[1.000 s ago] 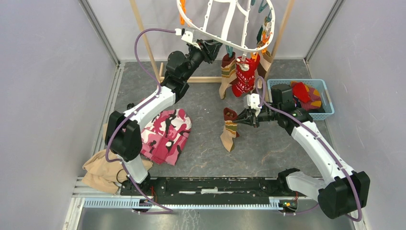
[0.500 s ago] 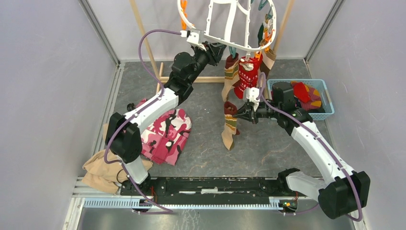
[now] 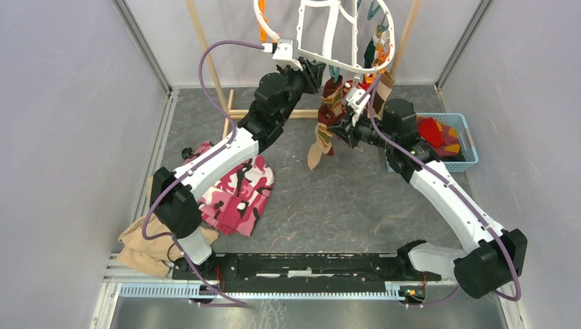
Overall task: Clip the socks to the hanger
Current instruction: Open the clamp at the hanger, then clamp the sock onto the hanger.
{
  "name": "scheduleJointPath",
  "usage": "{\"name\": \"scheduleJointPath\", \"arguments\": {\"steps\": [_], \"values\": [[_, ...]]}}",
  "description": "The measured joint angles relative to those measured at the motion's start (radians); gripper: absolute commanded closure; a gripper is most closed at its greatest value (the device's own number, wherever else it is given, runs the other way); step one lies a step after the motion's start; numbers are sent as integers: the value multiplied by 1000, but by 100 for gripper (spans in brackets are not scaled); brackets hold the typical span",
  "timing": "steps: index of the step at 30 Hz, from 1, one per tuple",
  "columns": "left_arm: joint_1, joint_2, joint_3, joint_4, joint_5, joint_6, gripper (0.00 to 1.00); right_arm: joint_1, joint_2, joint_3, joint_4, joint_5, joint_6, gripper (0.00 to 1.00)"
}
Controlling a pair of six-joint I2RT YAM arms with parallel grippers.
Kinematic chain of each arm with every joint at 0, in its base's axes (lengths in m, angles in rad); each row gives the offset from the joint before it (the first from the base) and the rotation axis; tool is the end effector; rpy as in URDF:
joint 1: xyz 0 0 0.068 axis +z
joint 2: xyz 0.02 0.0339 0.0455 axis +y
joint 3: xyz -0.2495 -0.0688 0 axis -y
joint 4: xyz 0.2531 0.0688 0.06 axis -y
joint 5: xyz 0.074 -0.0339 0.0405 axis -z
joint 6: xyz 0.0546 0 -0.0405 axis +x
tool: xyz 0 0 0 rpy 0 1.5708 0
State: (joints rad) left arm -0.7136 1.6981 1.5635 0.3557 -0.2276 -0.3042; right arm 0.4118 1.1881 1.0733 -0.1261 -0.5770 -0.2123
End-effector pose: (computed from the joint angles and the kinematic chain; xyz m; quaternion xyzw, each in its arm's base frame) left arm 0.3367 -0.2752 0.4144 0.0394 0.6258 -0.3160 0.7120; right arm 0.2643 0.1479 0.3470 -0.3987 0.6641 0.2817 0.5663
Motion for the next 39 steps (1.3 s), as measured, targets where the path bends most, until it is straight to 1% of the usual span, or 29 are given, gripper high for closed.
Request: {"name": "scheduleJointPath", "arguments": {"steps": [8, 18, 25, 29, 35, 39], "values": [[-17, 0, 22, -37, -34, 0, 98, 0, 75, 90, 40, 53, 77, 100], [-38, 0, 48, -73, -81, 2, 98, 6, 120, 124, 75, 142, 166, 100], [-42, 3, 55, -79, -86, 2, 98, 7, 166, 162, 106, 140, 224, 100], [-45, 5, 58, -81, -89, 4, 98, 8, 189, 170, 127, 103, 254, 100], [-48, 6, 59, -81, -102, 11, 98, 12, 198, 170, 134, 99, 266, 100], [-48, 6, 59, -81, -107, 11, 98, 12, 202, 170, 154, 53, 279, 100]]}}
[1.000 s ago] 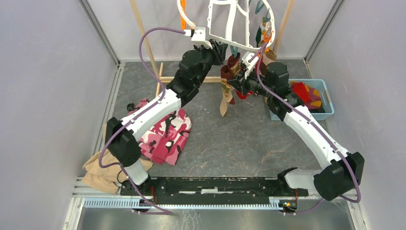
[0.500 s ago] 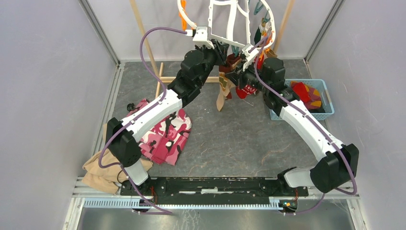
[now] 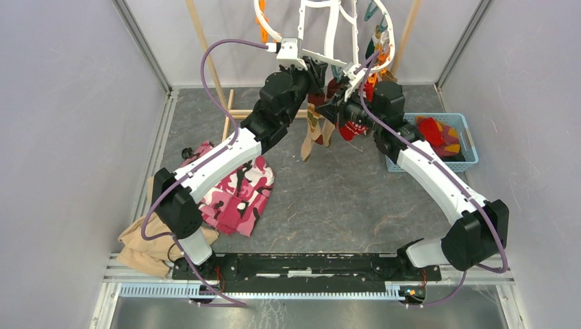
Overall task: Clip the socks to the hanger
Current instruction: Clamp the sock onto the hanger.
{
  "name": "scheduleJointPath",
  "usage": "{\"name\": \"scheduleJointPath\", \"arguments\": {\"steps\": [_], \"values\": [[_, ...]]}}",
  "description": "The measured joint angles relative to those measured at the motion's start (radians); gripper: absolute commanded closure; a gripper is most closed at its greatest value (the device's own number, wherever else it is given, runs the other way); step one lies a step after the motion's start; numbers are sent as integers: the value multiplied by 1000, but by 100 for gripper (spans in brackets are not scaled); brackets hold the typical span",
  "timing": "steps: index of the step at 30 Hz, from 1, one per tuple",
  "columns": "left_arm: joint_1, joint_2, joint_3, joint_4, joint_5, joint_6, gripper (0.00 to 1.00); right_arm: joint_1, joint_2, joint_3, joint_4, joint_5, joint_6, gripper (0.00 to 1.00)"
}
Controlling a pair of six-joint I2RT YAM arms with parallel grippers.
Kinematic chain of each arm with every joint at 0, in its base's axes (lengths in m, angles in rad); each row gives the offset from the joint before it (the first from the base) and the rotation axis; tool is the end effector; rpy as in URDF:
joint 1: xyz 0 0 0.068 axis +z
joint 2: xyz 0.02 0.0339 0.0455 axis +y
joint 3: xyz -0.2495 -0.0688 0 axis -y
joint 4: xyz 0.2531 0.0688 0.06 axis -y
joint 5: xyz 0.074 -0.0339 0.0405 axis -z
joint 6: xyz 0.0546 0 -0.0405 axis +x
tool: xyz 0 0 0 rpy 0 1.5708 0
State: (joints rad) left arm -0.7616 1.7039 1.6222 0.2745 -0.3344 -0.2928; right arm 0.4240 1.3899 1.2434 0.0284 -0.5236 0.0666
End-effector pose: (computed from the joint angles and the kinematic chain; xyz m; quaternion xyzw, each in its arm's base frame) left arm 0.3261 -0.2862 0.4240 0.0207 0.6396 -0.2915 0.7110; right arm 0.3121 0.1708 0.3670 -0.2975 0.6801 0.3435 0.5753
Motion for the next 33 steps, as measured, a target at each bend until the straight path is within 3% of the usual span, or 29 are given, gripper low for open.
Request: {"name": "scheduleJointPath", "arguments": {"steps": [7, 20, 33], "values": [[0, 0, 0, 0, 0, 1, 98, 4, 28, 0, 16, -61, -3, 100], [0, 0, 0, 1, 3, 1, 98, -14, 52, 17, 15, 89, -70, 100], [0, 0, 0, 1, 3, 2, 98, -64, 37, 17, 37, 98, -78, 100]]}}
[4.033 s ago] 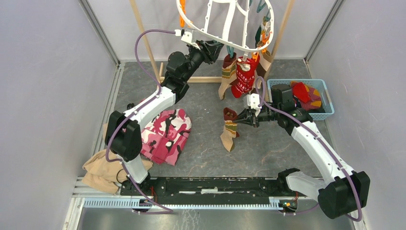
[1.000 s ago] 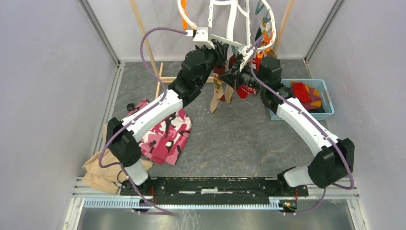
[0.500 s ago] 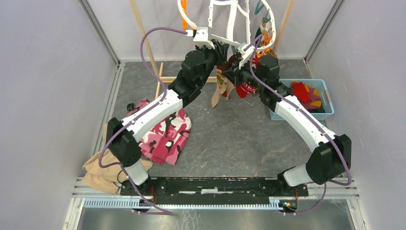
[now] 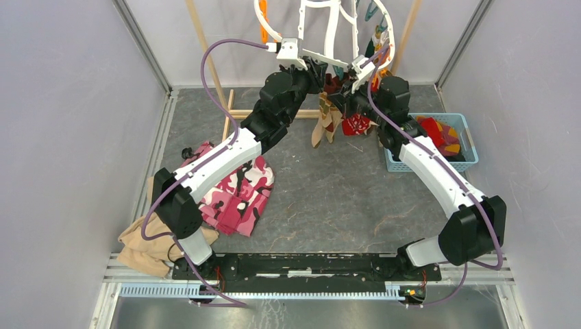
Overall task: Clip the socks to the hanger
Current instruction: Clamp the sock onto the hanger.
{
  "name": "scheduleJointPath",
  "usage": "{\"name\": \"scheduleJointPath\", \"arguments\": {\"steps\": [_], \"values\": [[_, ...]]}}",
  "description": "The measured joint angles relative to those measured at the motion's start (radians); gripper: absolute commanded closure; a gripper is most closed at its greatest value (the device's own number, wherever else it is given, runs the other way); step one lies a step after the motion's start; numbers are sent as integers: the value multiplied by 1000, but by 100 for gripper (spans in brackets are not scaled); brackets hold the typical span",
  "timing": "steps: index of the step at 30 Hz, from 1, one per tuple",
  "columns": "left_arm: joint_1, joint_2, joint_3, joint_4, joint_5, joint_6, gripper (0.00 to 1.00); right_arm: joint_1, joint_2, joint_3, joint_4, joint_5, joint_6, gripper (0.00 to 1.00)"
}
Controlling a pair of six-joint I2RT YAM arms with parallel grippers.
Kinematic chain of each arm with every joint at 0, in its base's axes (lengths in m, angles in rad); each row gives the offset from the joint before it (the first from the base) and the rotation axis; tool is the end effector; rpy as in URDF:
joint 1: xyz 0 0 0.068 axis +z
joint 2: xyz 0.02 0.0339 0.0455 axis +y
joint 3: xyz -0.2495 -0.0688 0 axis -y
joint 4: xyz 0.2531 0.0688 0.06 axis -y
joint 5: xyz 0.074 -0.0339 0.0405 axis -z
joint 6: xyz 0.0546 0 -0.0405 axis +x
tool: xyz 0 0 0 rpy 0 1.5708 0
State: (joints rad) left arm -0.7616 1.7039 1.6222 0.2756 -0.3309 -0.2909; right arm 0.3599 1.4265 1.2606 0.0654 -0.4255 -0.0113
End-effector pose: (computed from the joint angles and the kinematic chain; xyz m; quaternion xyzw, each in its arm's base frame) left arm 0.3260 -0.2863 0.4241 0.0225 0.6390 -0.2921 0.7112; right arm 0.3353 0.1503 0.3654 -0.2730 0.6864 0.2679 0.6185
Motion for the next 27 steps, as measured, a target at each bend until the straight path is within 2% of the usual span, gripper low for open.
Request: {"name": "scheduleJointPath", "arguments": {"steps": [27], "values": [[0, 0, 0, 0, -1, 0, 98, 0, -3, 34, 11, -37, 69, 100]]}}
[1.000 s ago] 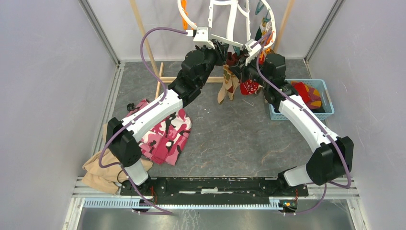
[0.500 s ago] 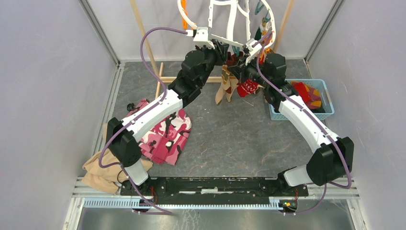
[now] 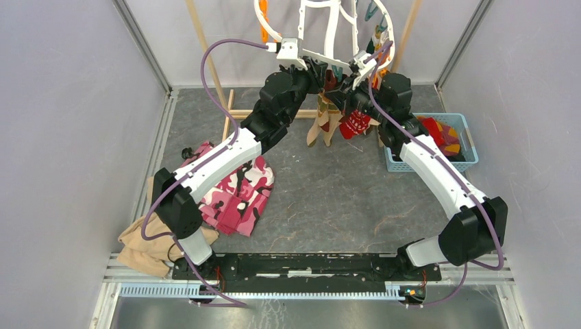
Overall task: Clip the socks to the hanger
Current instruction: Clamp the sock onto the hanger.
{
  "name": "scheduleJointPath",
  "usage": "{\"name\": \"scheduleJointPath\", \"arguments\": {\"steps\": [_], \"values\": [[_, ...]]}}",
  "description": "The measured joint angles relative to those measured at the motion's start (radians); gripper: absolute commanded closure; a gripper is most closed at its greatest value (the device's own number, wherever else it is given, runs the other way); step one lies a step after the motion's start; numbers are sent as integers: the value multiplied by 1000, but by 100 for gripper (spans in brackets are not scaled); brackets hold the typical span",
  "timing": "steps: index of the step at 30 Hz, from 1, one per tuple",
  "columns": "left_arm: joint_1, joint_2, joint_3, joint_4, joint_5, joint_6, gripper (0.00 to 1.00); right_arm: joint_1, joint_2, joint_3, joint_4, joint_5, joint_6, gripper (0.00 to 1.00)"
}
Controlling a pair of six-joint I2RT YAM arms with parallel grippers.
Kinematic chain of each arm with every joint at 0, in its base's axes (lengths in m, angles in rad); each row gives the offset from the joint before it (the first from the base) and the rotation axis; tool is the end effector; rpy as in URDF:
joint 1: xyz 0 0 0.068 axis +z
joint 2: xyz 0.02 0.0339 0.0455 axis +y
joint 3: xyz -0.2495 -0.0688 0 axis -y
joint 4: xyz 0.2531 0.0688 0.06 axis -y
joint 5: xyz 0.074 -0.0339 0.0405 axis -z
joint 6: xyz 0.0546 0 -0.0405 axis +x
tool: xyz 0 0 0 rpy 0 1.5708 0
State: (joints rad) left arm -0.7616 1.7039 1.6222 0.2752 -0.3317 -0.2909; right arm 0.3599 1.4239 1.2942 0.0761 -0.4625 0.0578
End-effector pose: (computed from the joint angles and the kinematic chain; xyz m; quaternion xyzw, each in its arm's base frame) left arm 0.3260 -0.2863 0.4241 0.0222 0.6392 -0.2918 0.7112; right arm 0.3329 0.1513 0.3805 -0.2622 0.6747 0.3016 0.6206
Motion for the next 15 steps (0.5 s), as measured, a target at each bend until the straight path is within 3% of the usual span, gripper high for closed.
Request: {"name": "scheduleJointPath", "arguments": {"steps": [15], "values": [[0, 0, 0, 0, -3, 0, 98, 3, 0, 0, 0, -13, 6, 100]]}}
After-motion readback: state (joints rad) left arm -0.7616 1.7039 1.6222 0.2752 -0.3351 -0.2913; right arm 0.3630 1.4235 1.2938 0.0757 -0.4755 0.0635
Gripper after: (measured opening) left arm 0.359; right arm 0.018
